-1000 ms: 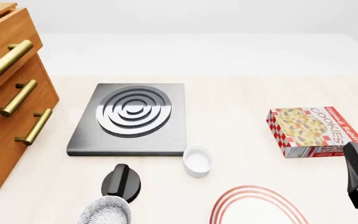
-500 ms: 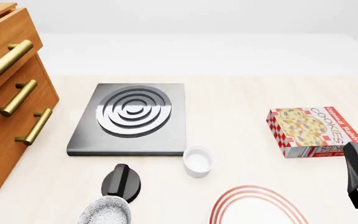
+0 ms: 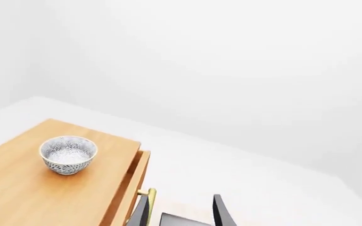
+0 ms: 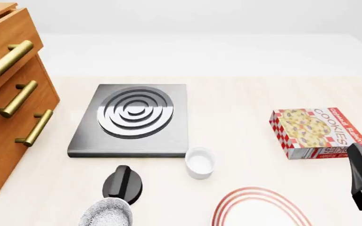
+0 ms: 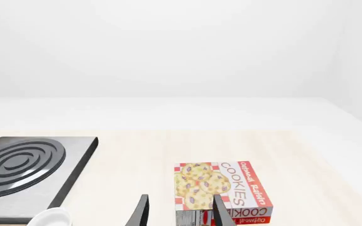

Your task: Pick the akita bowl on the wooden cabinet and place it on the plate.

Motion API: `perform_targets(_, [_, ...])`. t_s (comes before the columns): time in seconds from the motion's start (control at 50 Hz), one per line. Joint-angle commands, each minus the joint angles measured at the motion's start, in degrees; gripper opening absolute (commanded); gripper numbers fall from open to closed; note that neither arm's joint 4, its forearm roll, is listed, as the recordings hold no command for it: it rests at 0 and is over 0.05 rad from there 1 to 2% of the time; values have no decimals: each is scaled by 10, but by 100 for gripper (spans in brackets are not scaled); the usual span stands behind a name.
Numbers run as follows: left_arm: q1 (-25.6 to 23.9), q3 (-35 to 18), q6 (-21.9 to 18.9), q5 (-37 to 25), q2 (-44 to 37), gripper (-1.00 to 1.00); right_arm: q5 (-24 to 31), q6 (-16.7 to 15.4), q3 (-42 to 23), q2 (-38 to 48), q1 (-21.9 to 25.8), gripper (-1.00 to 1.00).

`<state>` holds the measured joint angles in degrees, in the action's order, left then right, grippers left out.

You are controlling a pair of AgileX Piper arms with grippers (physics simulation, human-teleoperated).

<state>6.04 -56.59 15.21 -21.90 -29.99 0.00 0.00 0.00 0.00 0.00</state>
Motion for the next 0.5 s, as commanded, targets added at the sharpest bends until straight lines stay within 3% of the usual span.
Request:
perform_targets(0.02, [26,-28,18,-8,-25,100,0,0,0,0,0,100])
perform_targets(0.5, [121,-84,99,-17,-117,100,0,0,0,0,0,100])
